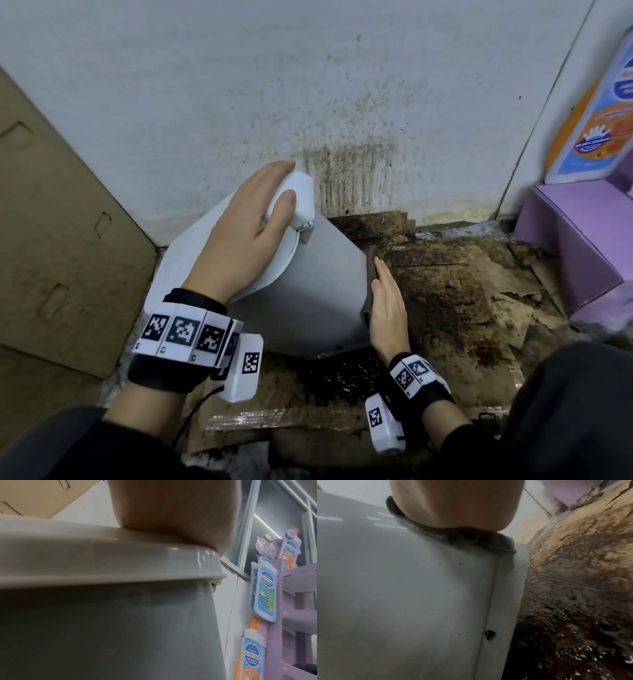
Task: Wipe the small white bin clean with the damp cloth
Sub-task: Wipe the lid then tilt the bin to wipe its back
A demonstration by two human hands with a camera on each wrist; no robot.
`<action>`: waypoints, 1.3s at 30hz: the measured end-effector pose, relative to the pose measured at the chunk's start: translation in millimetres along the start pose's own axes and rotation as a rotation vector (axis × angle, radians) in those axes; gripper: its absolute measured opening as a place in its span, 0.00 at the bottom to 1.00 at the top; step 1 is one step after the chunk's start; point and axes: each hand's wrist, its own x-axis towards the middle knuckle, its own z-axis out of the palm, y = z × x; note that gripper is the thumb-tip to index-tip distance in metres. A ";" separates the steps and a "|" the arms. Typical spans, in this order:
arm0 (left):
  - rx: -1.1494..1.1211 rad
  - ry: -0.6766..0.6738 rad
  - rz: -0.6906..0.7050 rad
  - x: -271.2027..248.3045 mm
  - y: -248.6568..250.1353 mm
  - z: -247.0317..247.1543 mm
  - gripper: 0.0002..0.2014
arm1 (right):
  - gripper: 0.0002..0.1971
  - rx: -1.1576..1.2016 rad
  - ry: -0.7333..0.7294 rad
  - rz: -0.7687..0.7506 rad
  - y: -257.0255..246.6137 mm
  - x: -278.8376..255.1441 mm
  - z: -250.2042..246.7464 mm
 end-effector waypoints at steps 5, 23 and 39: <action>0.024 0.009 -0.017 -0.9 -2.4 -3.7 0.24 | 0.33 -0.049 -0.025 -0.020 -20.7 0.1 9.9; 0.021 0.009 -0.033 -5.7 -1.0 -7.2 0.23 | 0.28 -0.035 -0.022 -0.456 -46.2 -3.5 19.5; -0.004 0.004 -0.064 -2.6 -0.9 -8.4 0.22 | 0.31 0.050 0.031 0.004 39.6 3.9 -3.9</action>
